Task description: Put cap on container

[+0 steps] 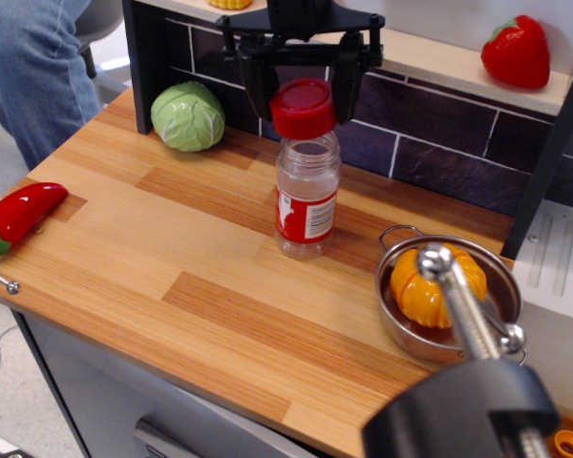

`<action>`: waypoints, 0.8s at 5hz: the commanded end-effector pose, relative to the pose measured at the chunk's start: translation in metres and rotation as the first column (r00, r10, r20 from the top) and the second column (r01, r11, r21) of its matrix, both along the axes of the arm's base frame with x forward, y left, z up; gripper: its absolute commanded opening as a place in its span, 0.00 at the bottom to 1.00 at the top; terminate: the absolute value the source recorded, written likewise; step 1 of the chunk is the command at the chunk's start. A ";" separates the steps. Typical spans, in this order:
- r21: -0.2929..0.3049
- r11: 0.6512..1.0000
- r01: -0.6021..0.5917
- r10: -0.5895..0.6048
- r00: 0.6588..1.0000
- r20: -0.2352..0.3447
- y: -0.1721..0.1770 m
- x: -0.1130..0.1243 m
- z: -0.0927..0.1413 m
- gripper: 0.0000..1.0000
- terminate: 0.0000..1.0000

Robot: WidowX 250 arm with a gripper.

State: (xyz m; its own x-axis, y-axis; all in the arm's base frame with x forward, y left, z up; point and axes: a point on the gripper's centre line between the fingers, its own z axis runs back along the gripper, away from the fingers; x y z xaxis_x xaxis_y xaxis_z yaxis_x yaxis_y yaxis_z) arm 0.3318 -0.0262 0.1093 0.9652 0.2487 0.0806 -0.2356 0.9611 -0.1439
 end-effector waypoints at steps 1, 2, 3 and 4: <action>0.063 0.998 0.025 -0.025 1.000 -0.003 0.002 0.002 0.001 0.00 0.00; 0.095 0.995 0.028 -0.029 1.000 0.007 -0.001 0.001 -0.013 0.00 0.00; 0.123 0.992 0.027 -0.029 1.000 0.009 -0.002 -0.001 -0.020 0.00 0.00; 0.162 0.987 0.009 -0.018 0.998 0.057 -0.004 -0.002 -0.023 0.00 0.00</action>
